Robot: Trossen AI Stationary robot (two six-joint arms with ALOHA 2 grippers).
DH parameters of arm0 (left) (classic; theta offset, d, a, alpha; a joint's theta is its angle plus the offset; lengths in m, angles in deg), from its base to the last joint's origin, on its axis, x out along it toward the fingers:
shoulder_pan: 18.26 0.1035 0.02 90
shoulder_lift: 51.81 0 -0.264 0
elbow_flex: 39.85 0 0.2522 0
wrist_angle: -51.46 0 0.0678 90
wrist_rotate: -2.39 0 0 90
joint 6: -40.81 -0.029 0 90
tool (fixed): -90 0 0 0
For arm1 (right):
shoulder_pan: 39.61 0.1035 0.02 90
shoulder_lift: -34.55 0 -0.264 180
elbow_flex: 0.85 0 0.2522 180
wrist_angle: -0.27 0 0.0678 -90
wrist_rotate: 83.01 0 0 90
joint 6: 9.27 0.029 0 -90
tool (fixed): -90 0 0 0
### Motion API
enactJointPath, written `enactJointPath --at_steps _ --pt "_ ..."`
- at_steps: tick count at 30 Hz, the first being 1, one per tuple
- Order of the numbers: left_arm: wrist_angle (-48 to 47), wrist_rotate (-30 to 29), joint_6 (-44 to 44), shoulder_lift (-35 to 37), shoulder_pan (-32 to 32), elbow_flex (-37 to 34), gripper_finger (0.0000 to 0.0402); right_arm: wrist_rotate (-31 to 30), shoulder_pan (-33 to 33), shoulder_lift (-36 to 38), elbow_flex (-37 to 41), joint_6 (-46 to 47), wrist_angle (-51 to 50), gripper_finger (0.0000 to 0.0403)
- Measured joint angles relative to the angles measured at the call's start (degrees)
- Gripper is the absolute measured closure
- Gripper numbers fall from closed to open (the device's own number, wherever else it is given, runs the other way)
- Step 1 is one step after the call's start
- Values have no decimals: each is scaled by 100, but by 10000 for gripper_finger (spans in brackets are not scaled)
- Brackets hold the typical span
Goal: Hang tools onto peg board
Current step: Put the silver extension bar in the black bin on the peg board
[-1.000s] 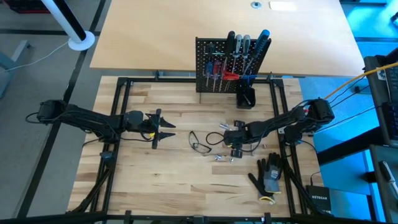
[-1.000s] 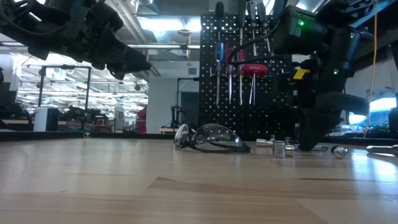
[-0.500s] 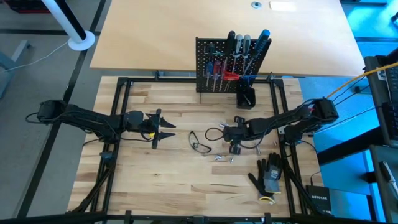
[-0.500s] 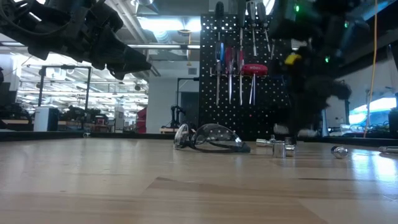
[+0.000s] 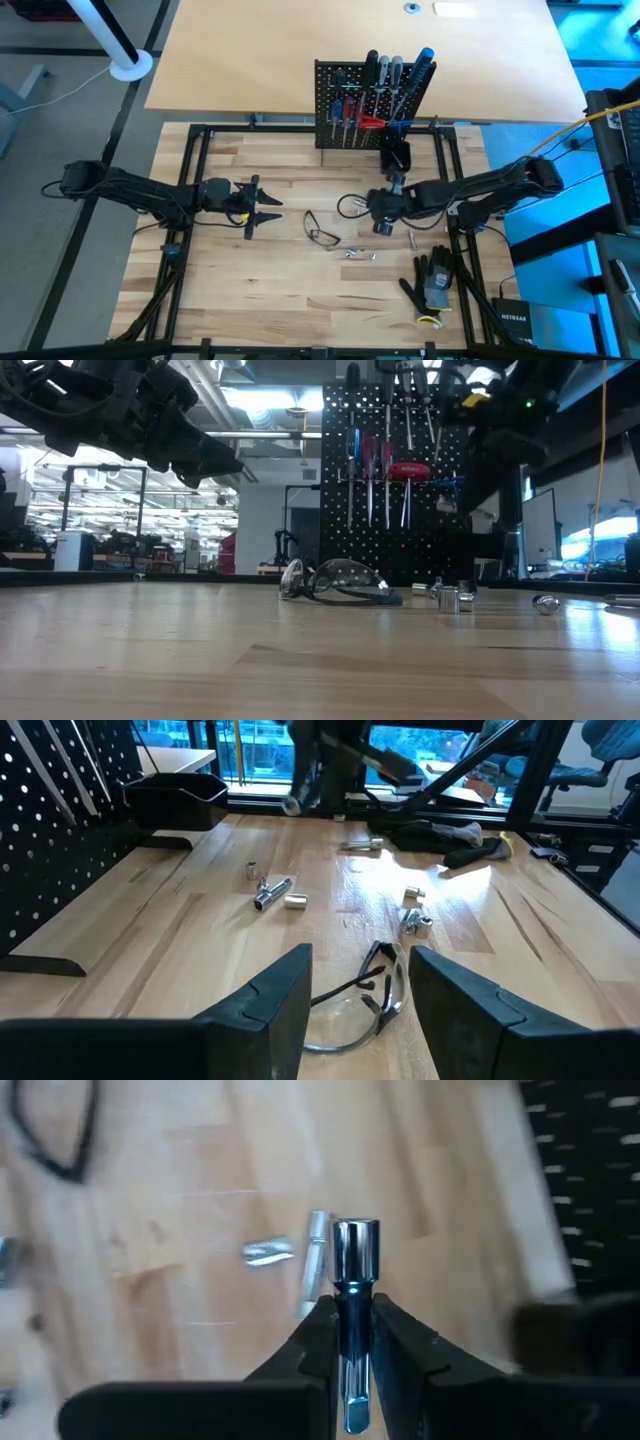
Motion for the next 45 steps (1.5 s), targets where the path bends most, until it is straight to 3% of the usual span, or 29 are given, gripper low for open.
enactJointPath --at_steps 3,8,16,24,33,45 --pt "0 0 0 -1 0 0 243 -357 -102 268 0 65 -51 355" --pt "1 0 0 -1 0 0 243 -453 -665 674 0 203 -98 354" --pt "2 -1 0 0 0 0 243 -433 -1950 920 0 211 -94 353" --pt "-2 0 0 0 0 0 243 -12 -2911 774 0 223 -88 352" --pt "-4 0 0 0 0 0 243 -110 -3036 637 2 220 -60 343" --pt "-4 0 1 -1 0 0 243 -15 -3033 637 2 176 -99 251"
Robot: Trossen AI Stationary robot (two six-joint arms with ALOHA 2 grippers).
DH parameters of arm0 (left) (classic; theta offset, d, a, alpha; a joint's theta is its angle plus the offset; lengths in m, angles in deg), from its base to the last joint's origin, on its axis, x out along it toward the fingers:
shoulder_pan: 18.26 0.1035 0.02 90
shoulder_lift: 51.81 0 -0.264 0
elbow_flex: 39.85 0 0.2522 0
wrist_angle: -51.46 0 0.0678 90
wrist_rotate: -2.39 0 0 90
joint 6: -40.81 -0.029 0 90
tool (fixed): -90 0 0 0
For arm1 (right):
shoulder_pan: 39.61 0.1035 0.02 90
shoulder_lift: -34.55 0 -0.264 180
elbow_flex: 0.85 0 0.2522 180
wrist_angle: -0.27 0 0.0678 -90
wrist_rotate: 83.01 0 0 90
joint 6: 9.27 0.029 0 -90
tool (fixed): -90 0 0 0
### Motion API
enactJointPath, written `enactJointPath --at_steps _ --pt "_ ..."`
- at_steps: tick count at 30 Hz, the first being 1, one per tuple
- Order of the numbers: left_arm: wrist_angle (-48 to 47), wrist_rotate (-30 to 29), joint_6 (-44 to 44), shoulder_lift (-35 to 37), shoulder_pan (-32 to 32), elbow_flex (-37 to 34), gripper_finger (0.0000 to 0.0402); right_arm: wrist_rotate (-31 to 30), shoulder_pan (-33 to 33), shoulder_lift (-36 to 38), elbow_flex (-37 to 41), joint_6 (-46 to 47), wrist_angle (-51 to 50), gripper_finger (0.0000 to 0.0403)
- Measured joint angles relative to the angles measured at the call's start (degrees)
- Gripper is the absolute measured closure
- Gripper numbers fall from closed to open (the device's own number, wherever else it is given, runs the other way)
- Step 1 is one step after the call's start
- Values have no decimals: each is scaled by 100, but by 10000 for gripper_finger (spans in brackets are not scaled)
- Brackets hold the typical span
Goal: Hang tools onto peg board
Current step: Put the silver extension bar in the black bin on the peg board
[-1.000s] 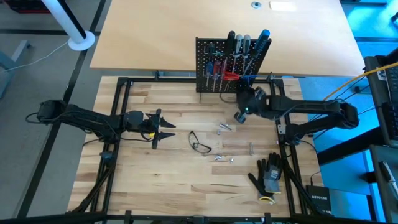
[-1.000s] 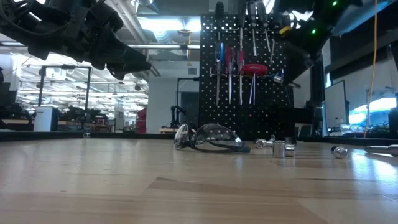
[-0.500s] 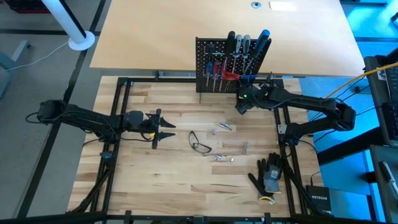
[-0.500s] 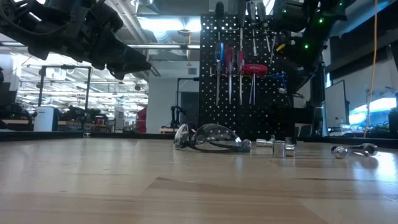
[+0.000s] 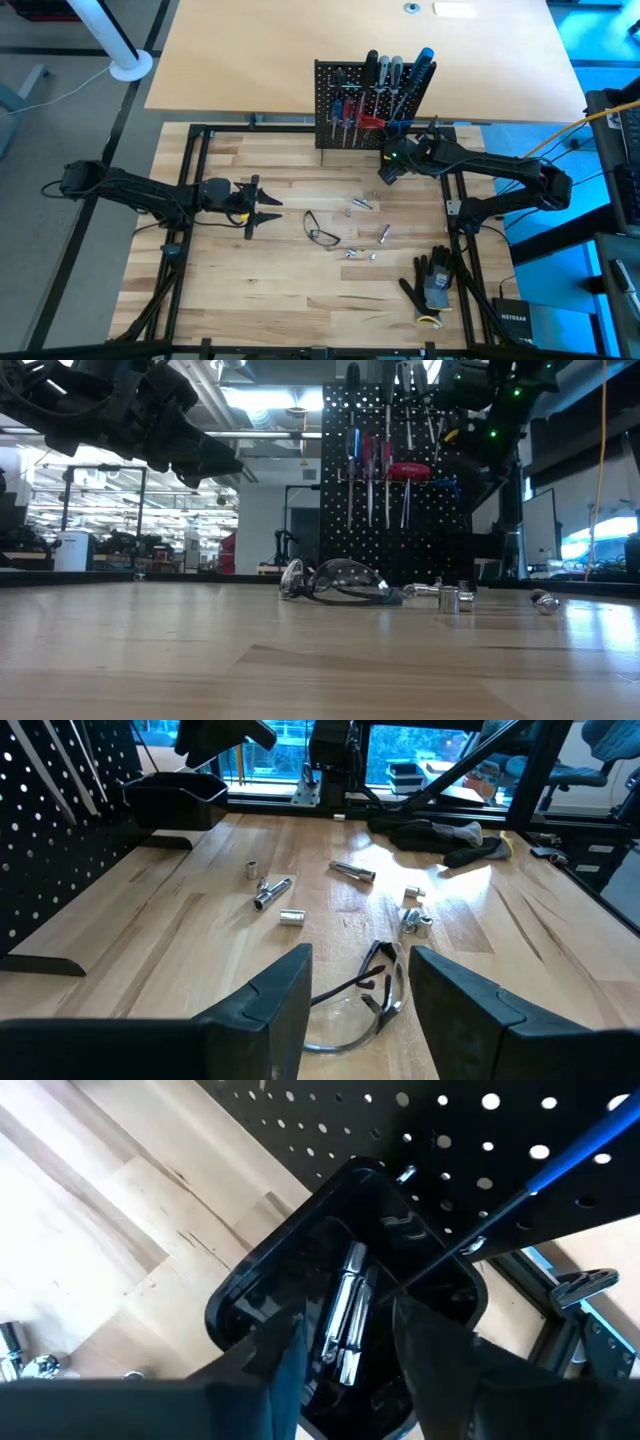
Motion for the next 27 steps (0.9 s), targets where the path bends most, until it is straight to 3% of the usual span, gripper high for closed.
enactJointPath --at_steps 10,20,27 --pt "0 0 1 1 0 0 243 1817 275 8 0 -31 -184 247" --pt "-11 0 34 1 0 0 243 1703 1626 7 0 -192 -206 246" --pt "-4 0 8 -1 0 0 243 1584 2072 5 0 -200 -102 246"
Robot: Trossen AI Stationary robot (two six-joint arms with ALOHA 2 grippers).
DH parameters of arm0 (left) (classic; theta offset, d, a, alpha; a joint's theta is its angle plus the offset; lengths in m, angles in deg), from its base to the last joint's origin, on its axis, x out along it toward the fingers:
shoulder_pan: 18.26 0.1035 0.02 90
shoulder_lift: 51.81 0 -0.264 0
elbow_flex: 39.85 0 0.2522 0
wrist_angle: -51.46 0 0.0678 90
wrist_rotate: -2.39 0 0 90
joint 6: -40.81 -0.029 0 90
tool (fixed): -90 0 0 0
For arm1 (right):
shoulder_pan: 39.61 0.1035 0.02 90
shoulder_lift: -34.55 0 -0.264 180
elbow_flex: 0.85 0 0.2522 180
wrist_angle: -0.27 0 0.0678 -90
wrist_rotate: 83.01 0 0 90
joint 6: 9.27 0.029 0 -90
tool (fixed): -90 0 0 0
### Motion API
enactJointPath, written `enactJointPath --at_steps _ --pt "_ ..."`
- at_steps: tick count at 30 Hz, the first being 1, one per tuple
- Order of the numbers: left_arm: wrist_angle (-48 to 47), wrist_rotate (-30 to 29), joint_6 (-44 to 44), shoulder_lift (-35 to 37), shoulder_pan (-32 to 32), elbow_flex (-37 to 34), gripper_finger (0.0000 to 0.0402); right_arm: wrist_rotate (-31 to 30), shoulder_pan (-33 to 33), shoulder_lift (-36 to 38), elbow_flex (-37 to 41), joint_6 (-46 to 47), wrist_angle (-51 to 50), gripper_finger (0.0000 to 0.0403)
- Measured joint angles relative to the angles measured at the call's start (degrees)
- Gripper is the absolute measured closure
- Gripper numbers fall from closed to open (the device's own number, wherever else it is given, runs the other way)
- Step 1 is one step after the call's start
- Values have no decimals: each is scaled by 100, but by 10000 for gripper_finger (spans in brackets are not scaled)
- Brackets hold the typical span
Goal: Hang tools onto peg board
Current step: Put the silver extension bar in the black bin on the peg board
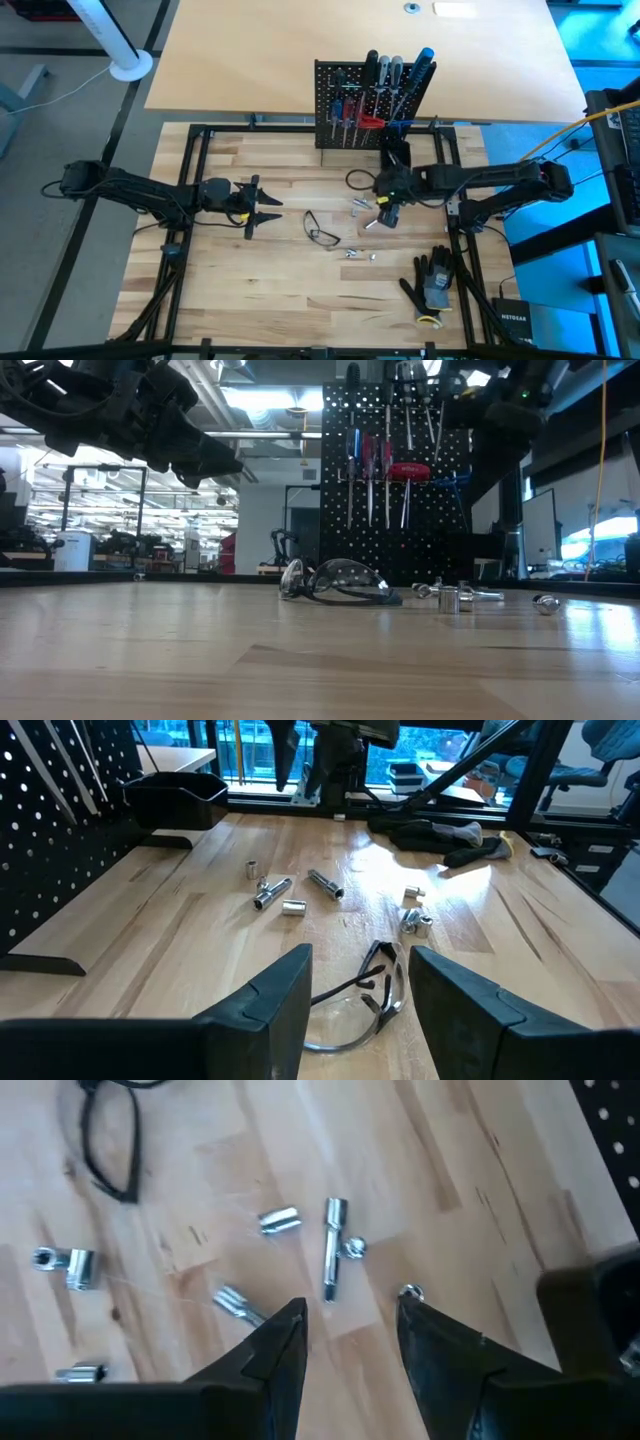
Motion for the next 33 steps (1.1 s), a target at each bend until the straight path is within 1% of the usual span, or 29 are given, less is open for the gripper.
enactJointPath --at_steps 4,8,19,24,33 --pt "3 0 -2 0 0 0 243 84 126 -32 0 -1 200 246" --pt "6 0 -2 1 0 0 243 186 158 -257 0 -202 246 246" --pt "8 0 -4 2 0 0 243 537 146 -1674 0 -514 333 246" --pt "6 0 -4 1 0 0 243 635 146 -2175 0 -705 359 246" --pt "5 0 -5 2 0 0 243 736 146 -2447 0 -735 659 246"
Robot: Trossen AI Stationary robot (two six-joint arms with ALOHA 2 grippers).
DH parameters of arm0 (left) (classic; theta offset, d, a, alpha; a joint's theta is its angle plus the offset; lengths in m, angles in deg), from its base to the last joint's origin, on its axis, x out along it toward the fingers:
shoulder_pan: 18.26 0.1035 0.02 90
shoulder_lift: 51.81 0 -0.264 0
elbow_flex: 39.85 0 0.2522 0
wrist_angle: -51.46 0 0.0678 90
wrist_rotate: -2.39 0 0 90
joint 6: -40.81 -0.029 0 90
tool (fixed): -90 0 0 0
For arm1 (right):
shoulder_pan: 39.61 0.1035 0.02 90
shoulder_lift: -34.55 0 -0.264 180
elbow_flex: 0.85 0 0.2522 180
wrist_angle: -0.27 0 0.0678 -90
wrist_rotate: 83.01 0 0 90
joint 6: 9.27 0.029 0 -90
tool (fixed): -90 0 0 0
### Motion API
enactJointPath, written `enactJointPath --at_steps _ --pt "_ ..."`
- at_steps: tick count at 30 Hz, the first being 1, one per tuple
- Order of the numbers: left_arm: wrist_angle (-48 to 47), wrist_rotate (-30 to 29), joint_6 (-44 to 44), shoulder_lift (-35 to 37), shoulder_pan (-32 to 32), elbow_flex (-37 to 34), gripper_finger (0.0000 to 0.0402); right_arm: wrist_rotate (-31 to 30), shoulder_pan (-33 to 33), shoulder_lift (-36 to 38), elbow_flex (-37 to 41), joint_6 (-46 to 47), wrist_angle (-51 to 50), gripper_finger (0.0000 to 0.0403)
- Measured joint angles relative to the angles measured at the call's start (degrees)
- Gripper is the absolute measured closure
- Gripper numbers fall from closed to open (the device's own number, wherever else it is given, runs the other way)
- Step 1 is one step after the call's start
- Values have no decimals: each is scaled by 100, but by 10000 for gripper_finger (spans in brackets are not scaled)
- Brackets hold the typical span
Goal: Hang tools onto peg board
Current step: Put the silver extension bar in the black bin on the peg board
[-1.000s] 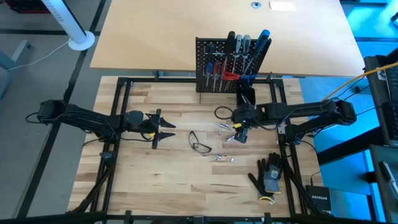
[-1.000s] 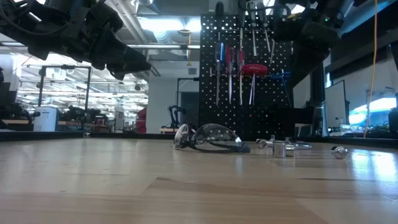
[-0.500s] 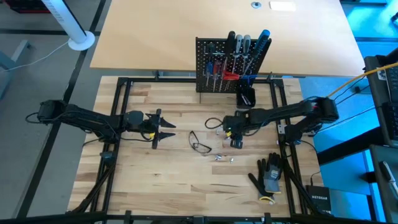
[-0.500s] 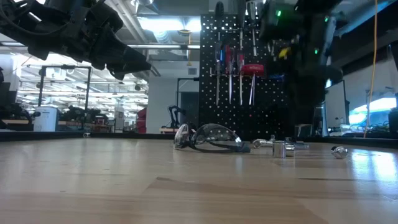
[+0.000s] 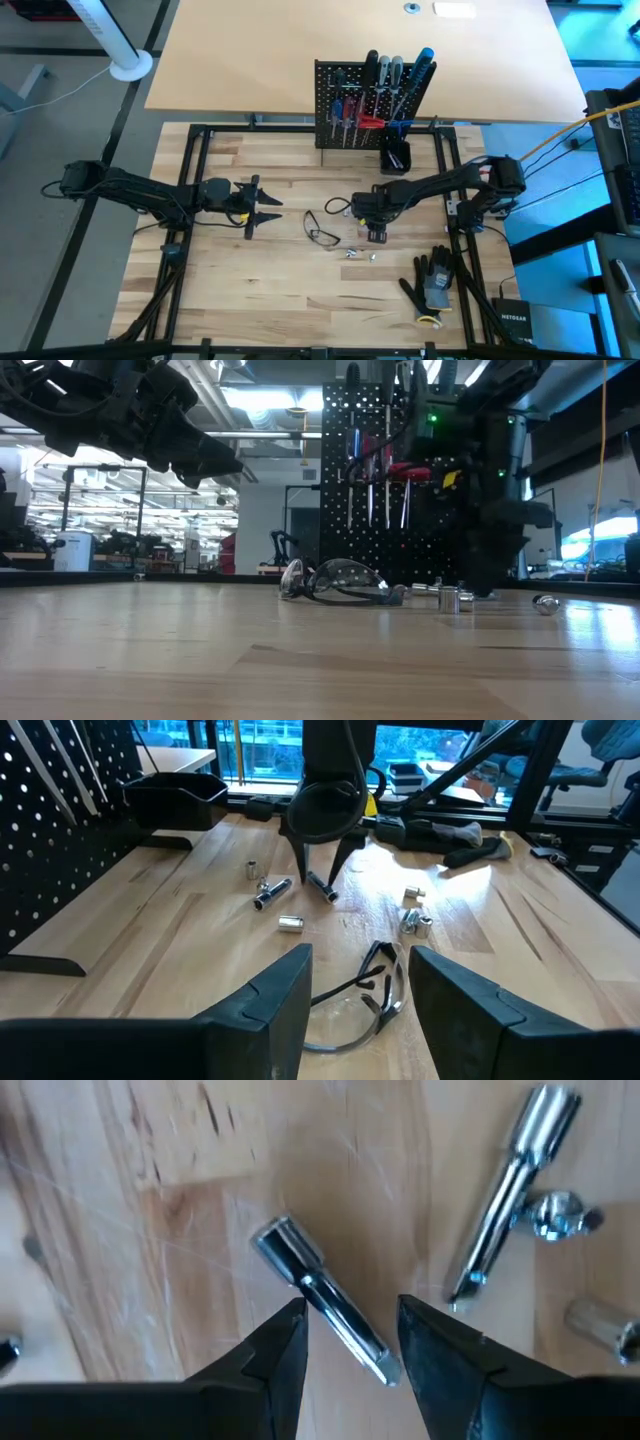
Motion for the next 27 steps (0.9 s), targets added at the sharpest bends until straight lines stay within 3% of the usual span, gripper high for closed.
enactJointPath --at_steps 13,23,27 --pt "-2 0 -1 -2 0 0 243 10 0 -163 -2 -91 219 251" --pt "-6 0 -1 -2 0 -2 243 42 2 -169 -2 -75 236 355" --pt "-4 0 -1 -2 0 -2 243 -5 2 -167 -7 -75 256 368"
